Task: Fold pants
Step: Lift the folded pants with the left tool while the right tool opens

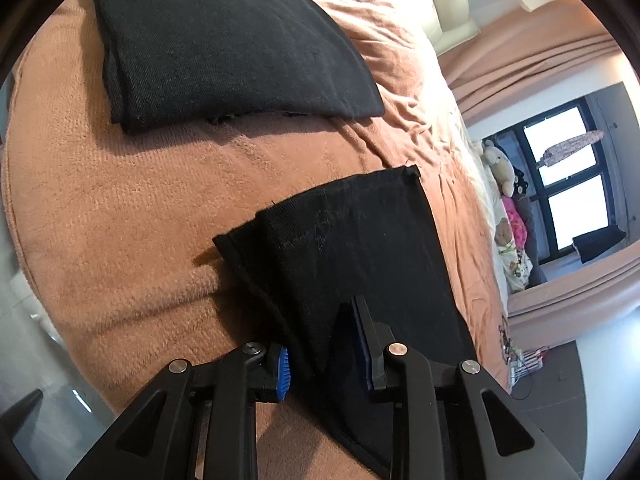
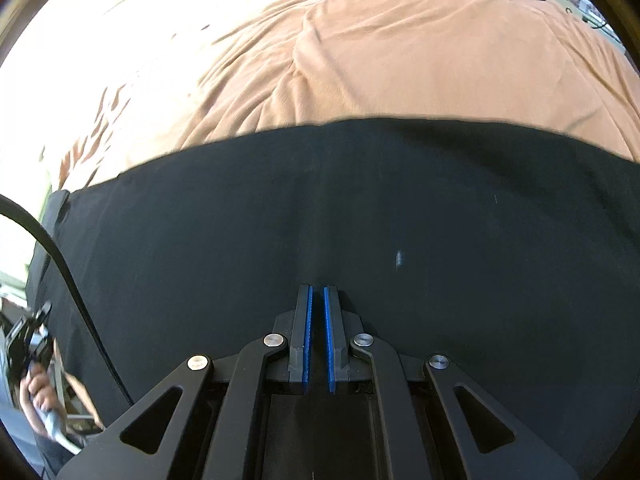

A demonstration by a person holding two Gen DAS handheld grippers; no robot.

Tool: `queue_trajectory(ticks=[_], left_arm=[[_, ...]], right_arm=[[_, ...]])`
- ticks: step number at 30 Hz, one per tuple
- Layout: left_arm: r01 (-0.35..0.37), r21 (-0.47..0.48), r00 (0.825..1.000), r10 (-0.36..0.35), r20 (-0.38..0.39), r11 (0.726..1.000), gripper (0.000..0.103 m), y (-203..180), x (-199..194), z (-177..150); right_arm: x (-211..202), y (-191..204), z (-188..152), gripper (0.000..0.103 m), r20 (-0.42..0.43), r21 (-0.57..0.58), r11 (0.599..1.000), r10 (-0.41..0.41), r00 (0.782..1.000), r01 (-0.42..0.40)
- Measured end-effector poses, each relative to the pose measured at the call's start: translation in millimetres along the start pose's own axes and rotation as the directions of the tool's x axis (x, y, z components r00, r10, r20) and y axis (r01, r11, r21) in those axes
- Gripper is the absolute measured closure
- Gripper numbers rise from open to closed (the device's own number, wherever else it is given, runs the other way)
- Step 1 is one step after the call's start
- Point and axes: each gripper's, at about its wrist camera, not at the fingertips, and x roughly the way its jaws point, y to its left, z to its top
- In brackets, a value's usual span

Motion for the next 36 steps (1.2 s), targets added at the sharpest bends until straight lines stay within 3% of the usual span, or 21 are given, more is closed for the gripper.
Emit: queue_trajectory(ticks=[11, 15, 18, 23, 30, 32, 34, 36], left_arm=[[0.006, -0.005, 1.000, -0.006, -0.011, 1.000, 0.076, -1, 2, 6], [0.012, 0.004, 1.000, -0.012, -0.011, 1.000, 0.094, -6, 0, 7], [0.030, 0.012, 1.000, -0.030, 0.006, 0.999, 0.097, -15, -9, 11], [0.061, 0.070, 0.997, -0.063, 0.034, 0.996, 0.097, -44, -25, 16], [0.115, 0.177, 0.991, -0.125, 0.048, 0.977, 0.097, -100, -39, 19], [0.133, 0.216, 0.988, -0.145, 0.045, 0.967, 0.098, -119, -43, 19], [0.165, 0.240, 0.983, -0.178, 0.033, 0.957, 0.098, -135, -45, 18], [0.185, 0.267, 0.979, -0.200, 0.028, 0.946, 0.098, -152, -49, 15]], right_arm=[[24, 8, 33, 0.101, 0.039, 0.034, 0.999, -0.017, 0.999, 0.016], [26, 12, 39, 0.101, 0.034, 0.026, 0.999, -0.022, 0.999, 0.021], [26, 13, 41, 0.101, 0.008, 0.004, 1.000, 0.021, 1.000, -0.021], [5, 2, 38, 0.101, 0.002, -0.027, 0.998, 0.065, 0.998, -0.065], [-42, -16, 12, 0.099, 0.067, -0.037, 0.996, 0.085, 0.994, -0.082], [-57, -20, 3, 0.083, 0.088, -0.032, 0.996, 0.089, 0.992, -0.087], [-71, -25, -6, 0.035, 0.111, -0.031, 0.997, 0.080, 0.991, -0.077], [-86, -26, -15, 0.026, 0.144, -0.032, 0.997, 0.069, 0.987, -0.065]])
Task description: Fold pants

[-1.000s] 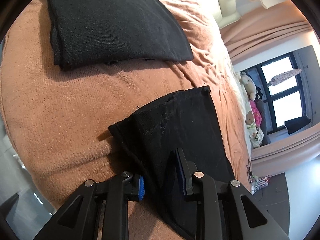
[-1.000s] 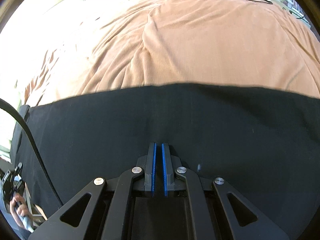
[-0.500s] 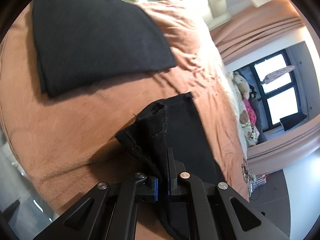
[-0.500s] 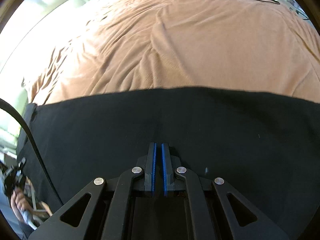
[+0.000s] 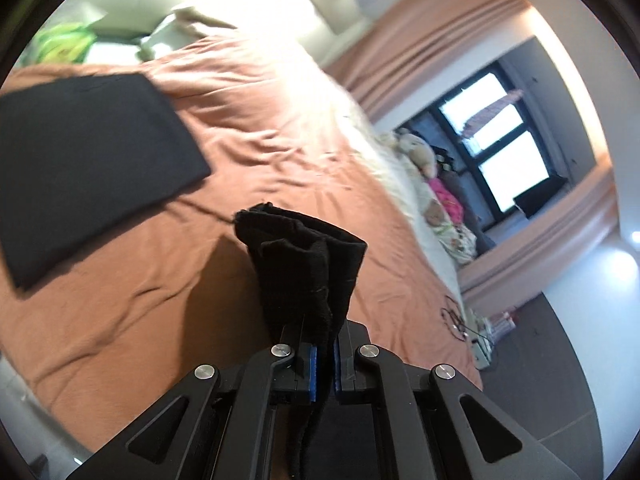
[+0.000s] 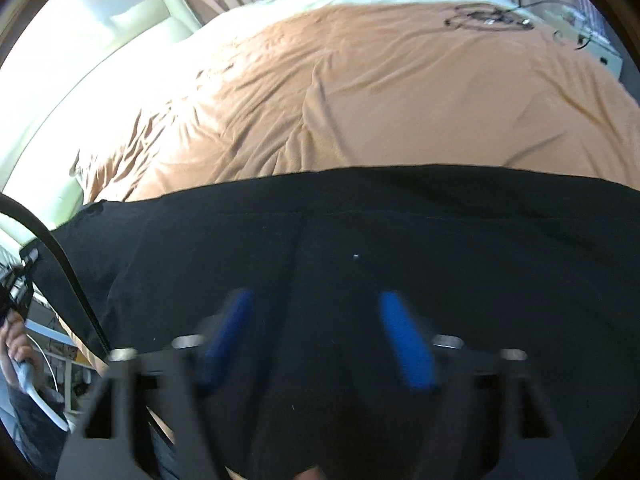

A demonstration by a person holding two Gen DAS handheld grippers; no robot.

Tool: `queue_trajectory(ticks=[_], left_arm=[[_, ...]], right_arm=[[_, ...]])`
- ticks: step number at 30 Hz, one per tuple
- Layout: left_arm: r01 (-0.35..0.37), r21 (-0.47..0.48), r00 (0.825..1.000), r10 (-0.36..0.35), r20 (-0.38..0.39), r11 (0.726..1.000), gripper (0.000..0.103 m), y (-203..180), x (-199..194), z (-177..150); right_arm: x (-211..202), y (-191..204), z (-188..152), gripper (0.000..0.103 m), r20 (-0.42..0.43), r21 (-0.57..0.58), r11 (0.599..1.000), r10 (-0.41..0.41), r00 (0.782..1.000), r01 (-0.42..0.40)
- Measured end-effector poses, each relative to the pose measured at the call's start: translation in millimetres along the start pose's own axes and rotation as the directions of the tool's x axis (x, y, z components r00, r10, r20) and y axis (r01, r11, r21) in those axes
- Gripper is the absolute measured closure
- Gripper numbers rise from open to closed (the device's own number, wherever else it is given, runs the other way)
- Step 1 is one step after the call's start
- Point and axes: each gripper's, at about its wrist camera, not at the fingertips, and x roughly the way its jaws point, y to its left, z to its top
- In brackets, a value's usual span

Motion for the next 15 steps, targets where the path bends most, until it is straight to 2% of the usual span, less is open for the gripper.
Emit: queue_trajectory(ticks=[7, 15], left_arm=[[0.085, 0.097, 0.996, -0.086, 0.003, 0.992, 0.098, -67, -8, 5], [0.189, 0.205, 0.982, -0.190, -0.014, 0.960, 0.098, -152, -13, 4]], right_arm=[[-30, -13, -21, 0.021, 0.038, 0.044, 0.999, 0.021, 0.999, -0.023], [-66, -37, -43, 0.021, 0.084, 0.094, 0.995, 0.019, 0.996, -0.027]])
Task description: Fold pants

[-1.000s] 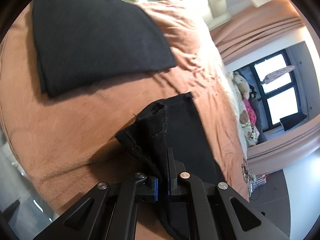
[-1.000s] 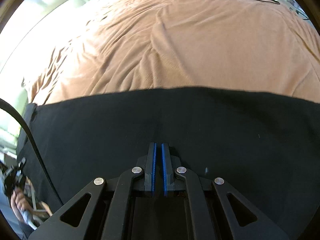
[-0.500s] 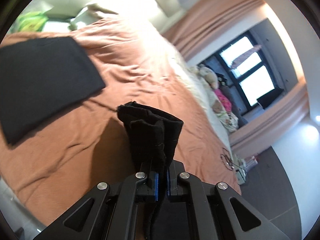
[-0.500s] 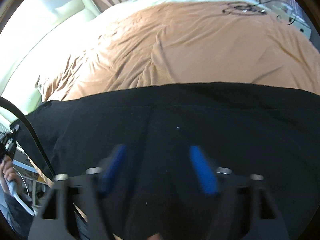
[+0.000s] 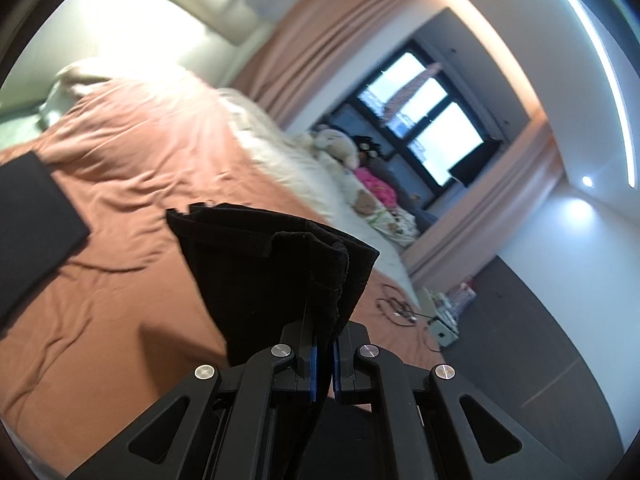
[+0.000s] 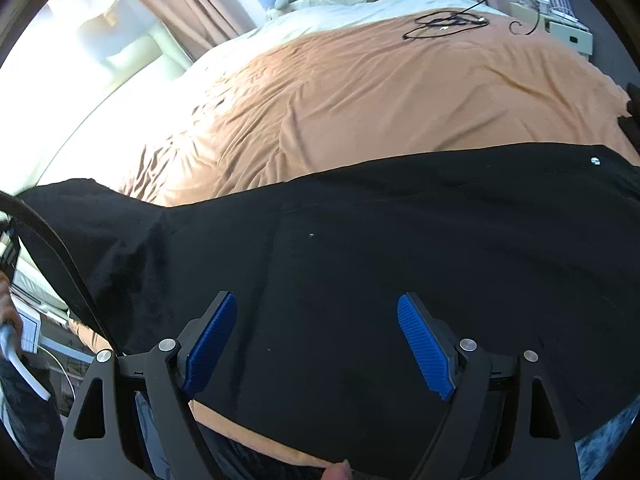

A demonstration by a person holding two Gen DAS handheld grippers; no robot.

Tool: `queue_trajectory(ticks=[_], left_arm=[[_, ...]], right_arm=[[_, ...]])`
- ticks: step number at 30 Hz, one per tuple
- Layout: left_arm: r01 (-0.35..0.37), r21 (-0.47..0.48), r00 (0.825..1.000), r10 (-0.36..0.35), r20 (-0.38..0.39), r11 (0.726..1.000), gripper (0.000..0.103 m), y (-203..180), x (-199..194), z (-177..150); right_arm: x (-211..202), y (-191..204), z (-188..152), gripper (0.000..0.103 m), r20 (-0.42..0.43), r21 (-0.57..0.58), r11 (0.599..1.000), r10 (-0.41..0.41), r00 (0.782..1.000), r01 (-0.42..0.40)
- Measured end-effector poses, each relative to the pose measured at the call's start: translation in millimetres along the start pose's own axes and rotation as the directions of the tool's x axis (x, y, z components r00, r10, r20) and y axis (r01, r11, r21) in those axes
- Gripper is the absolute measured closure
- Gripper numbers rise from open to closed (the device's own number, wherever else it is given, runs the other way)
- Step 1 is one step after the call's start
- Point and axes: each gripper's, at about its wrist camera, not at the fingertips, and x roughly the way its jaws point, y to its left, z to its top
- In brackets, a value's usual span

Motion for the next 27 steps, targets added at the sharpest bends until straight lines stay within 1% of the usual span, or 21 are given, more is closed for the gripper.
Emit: queue_trajectory(ticks=[2, 5, 8, 12, 15, 20, 23, 27], left_arm=[[0.029, 0.028, 1.000, -0.029, 0.000, 0.999, 0.098, -19, 3, 3], [0.076, 0.055, 0.997, -0.075, -0.008, 0.996, 0.098, -48, 10, 7], [0.120, 0.091, 0.993, -0.119, -0.018, 0.989, 0.098, -81, 15, 10], [0.165, 0.141, 0.986, -0.161, -0.033, 0.976, 0.098, -118, 21, 12], [0.196, 0.162, 0.981, -0.191, -0.046, 0.967, 0.098, -142, 28, 14], [0.235, 0.201, 0.972, -0.226, -0.067, 0.951, 0.098, -178, 37, 12], [0.263, 0.229, 0.965, -0.250, -0.084, 0.937, 0.098, -205, 44, 7], [0.293, 0.258, 0.956, -0.274, -0.108, 0.920, 0.098, -230, 50, 2]], right_arm=[[-11, -5, -5, 0.021, 0.023, -0.005, 1.000, -0.003, 1.000, 0.003], [-23, -13, -13, 0.021, 0.047, 0.022, 0.999, 0.025, 0.999, -0.026], [-37, -26, -22, 0.021, 0.073, 0.043, 0.998, 0.032, 0.997, -0.036], [-56, -41, -36, 0.021, 0.113, 0.057, 0.998, 0.020, 0.993, -0.027], [-69, -50, -46, 0.021, 0.142, 0.068, 0.998, 0.001, 0.990, -0.011], [-84, -56, -59, 0.021, 0.168, 0.099, 0.995, -0.020, 0.986, 0.003], [-95, -61, -66, 0.021, 0.190, 0.110, 0.994, -0.046, 0.981, 0.026], [-106, -71, -74, 0.021, 0.203, 0.136, 0.990, -0.053, 0.978, 0.025]])
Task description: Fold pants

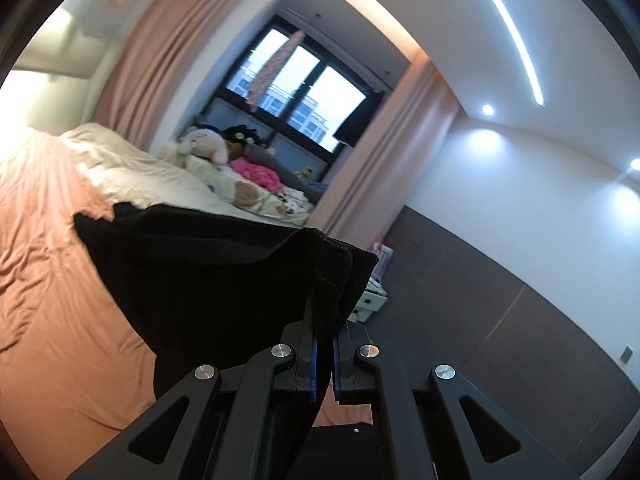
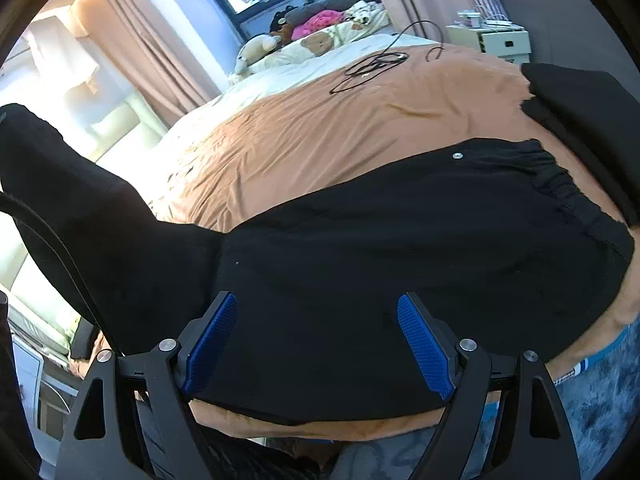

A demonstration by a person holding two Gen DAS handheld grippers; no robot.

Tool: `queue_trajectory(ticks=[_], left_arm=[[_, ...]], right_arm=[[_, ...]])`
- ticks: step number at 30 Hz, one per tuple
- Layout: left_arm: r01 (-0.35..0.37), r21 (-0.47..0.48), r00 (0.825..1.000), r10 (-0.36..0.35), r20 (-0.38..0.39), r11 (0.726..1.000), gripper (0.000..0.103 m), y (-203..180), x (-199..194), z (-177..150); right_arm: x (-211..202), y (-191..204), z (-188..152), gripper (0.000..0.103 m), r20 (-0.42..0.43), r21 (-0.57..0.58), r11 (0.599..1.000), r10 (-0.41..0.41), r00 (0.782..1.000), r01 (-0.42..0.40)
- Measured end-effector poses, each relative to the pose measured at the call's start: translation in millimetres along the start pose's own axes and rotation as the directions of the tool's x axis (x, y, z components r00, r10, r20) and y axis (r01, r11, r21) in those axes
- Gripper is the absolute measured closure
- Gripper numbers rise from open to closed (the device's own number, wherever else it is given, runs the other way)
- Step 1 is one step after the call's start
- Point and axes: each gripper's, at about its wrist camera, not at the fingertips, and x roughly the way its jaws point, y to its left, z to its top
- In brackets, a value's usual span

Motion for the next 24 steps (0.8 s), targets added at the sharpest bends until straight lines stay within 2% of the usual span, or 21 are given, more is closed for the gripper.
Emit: queue_trajectory(ticks=[12, 17, 20, 21, 24], left_arm=[[0.090, 0.050, 0.993, -0.085, -0.082, 0.995, 0.098, -64, 63, -15], [0.127, 0.062, 0.983, -0.117, -0.140, 0.990, 0.098, -90, 95, -29], [0.150, 0.068, 0.974, -0.136, -0.183, 0.986, 0.098, -103, 115, -44], [0.155, 0.070, 0.971, -0.139, -0.197, 0.985, 0.098, -107, 121, -50], [0.170, 0.064, 0.961, -0.151, -0.232, 0.983, 0.098, -114, 138, -67]], right_arm=[[-37, -38, -15, 0.021, 0.047, 0.030, 0.999, 0.040, 0.998, -0.041], [-50, -62, -21, 0.021, 0.048, 0.042, 0.998, 0.047, 0.998, -0.049], [-55, -76, -23, 0.021, 0.040, 0.061, 0.998, 0.012, 0.999, -0.015], [-58, -79, -24, 0.020, 0.040, 0.067, 0.998, 0.018, 0.999, -0.021], [-68, -90, -28, 0.007, 0.049, 0.099, 0.995, 0.013, 0.999, -0.018]])
